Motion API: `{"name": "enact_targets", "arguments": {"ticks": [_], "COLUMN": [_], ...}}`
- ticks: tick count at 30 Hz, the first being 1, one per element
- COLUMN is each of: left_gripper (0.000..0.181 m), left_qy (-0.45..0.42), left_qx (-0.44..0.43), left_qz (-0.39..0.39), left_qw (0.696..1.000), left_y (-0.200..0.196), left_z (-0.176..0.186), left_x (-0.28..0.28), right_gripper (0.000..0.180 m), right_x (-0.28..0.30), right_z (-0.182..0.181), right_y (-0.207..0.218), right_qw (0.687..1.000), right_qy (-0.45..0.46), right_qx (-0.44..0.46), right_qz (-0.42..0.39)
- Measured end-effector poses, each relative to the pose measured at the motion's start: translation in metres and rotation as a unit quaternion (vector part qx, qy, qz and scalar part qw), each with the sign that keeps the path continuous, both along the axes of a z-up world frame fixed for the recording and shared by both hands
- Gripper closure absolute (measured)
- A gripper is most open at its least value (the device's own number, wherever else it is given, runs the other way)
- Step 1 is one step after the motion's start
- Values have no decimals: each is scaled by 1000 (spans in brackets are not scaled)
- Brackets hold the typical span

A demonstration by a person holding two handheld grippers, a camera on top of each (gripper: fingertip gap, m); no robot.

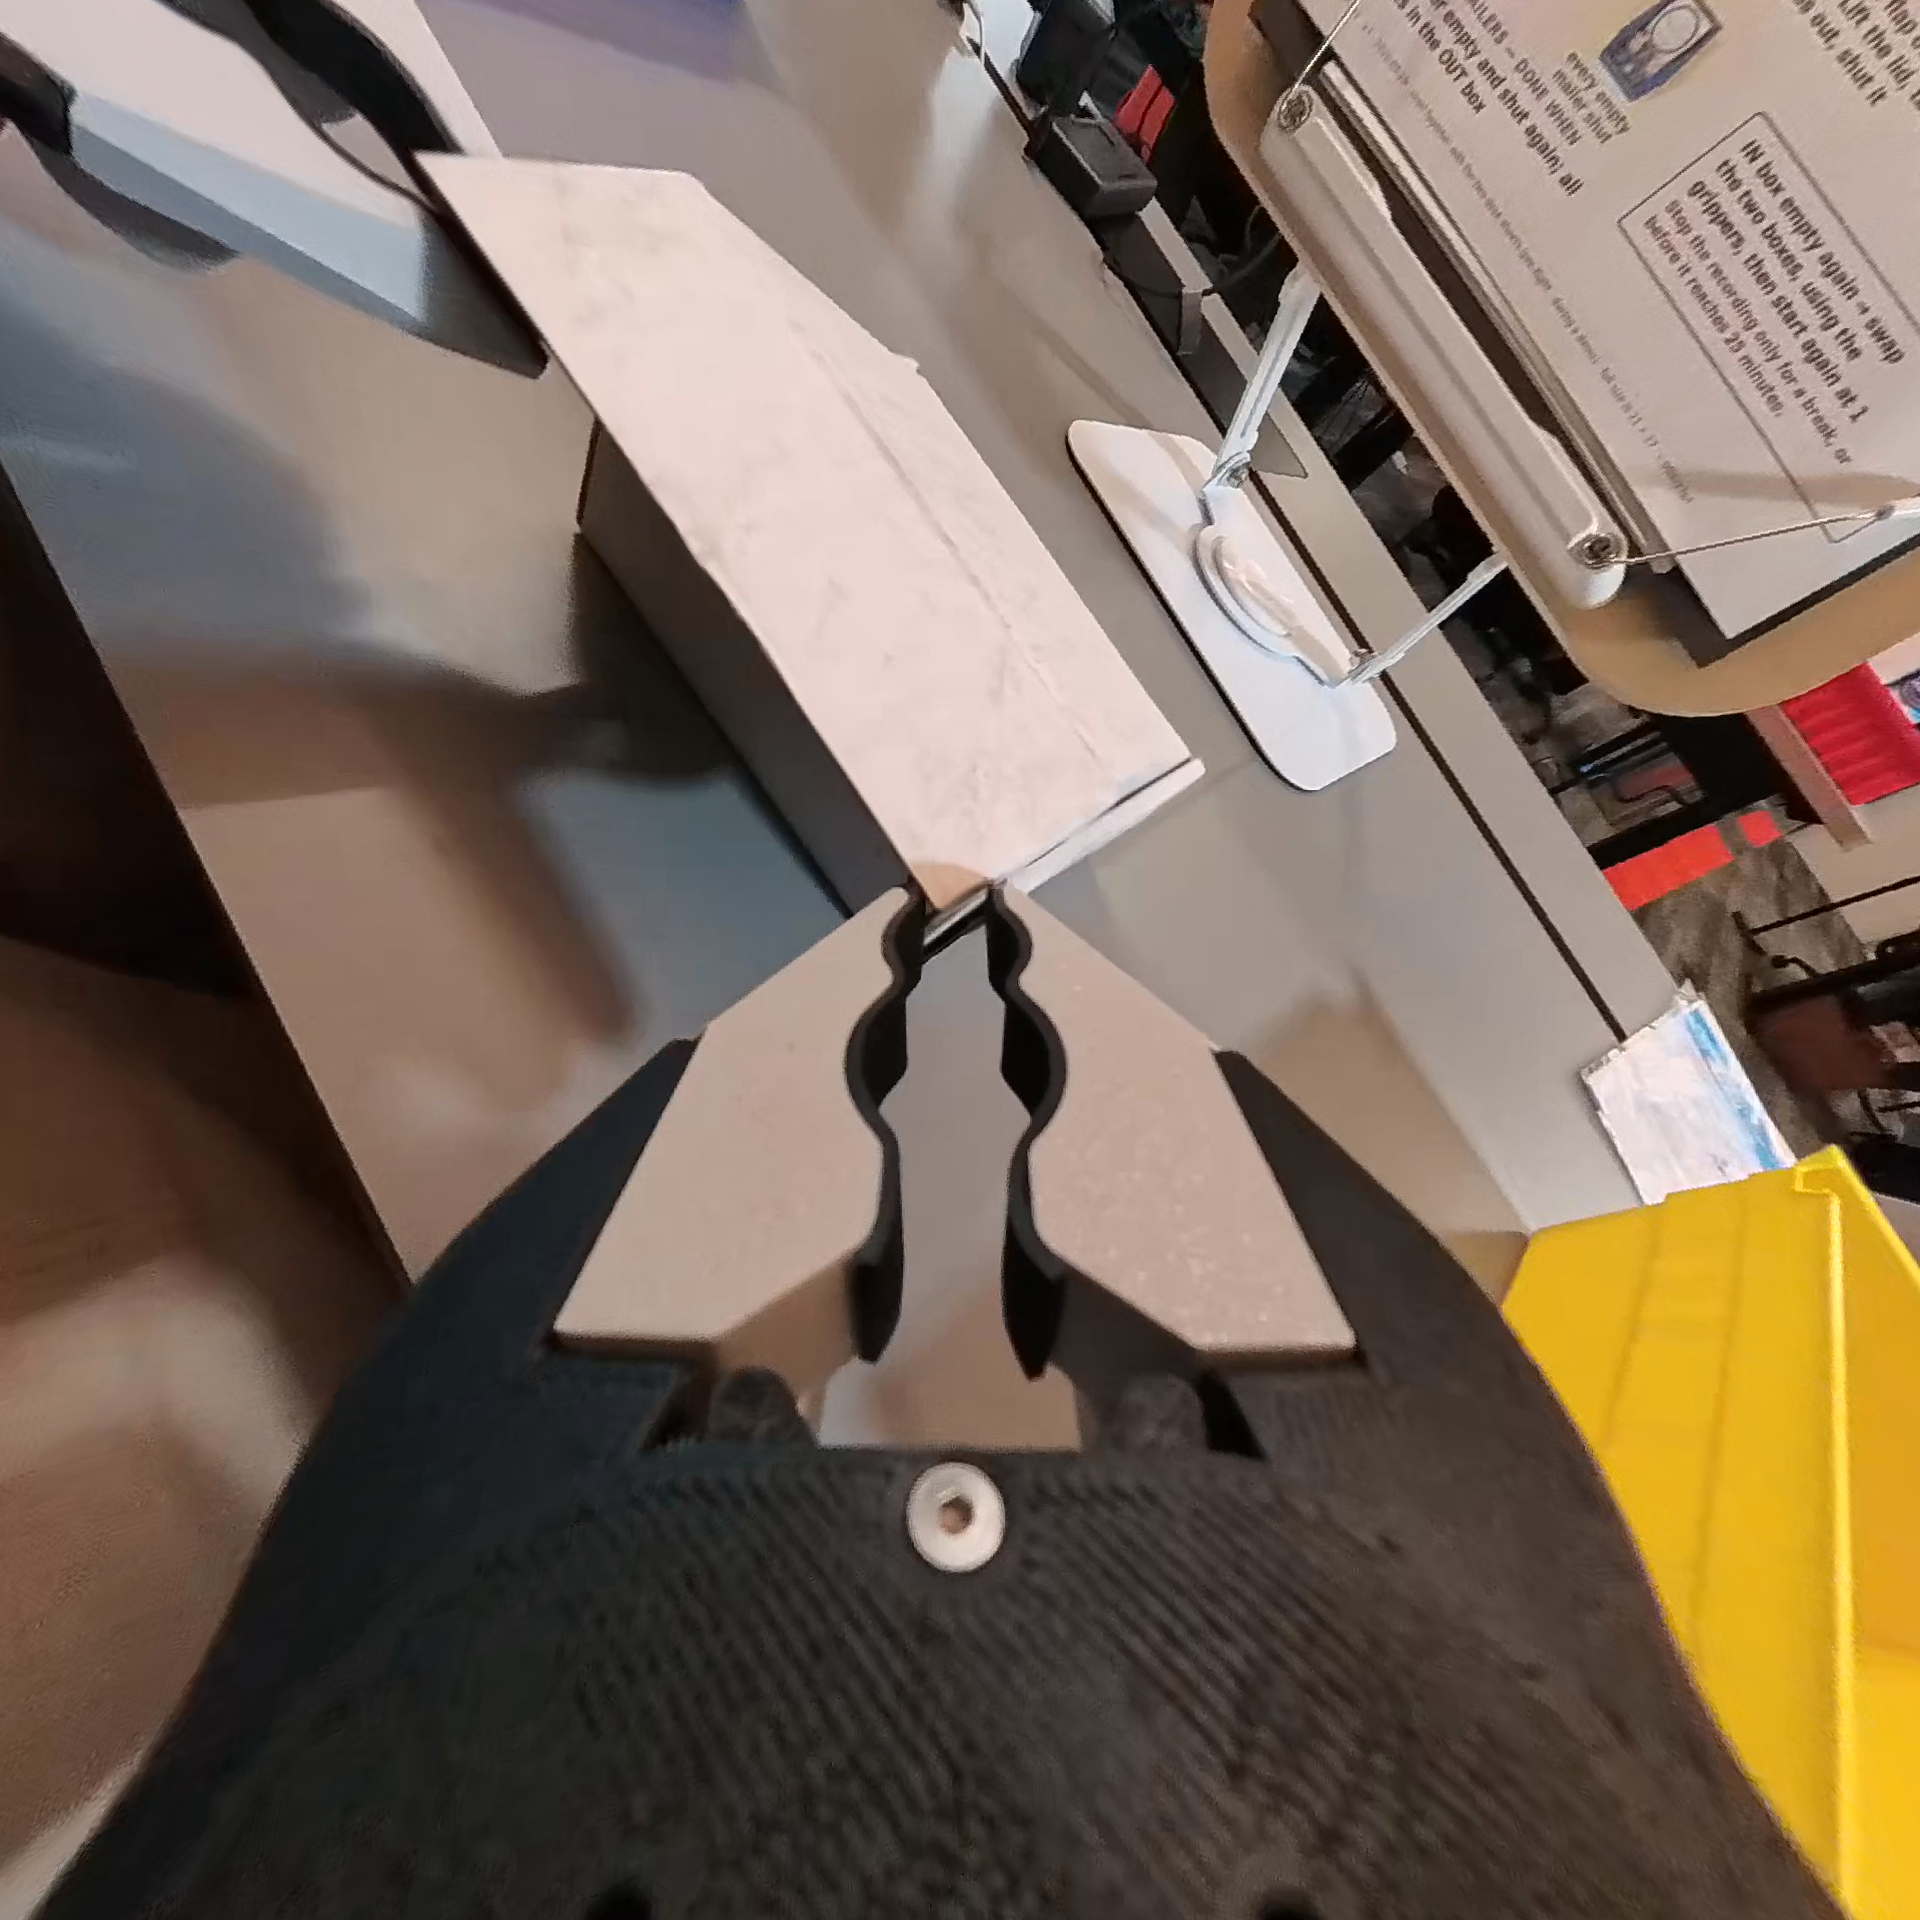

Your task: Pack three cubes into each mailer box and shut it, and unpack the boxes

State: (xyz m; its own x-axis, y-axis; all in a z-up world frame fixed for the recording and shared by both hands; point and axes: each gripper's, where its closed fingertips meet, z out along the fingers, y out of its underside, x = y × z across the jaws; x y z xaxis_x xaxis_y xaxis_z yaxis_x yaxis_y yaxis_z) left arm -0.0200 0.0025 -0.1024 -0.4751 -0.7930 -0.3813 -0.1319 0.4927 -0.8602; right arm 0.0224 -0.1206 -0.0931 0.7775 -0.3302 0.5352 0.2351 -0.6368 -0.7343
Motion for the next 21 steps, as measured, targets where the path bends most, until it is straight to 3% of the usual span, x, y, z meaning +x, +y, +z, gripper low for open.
{"name": "enact_targets", "arguments": {"ticks": [11, 21], "left_gripper": [179, 181], "left_qy": [-6, 16], "left_qx": [19, 26], "left_qz": [-12, -11], "left_qw": [1000, 999], "left_y": [1, 3], "left_z": [1, -8], "left_x": [-4, -3], "right_gripper": [172, 172], "right_x": [-5, -9], "right_z": [3, -9], "right_y": [-1, 0], "right_qw": [996, 994], "right_qy": [76, 111], "right_qx": [38, 12], "right_qz": [4, 0]}}
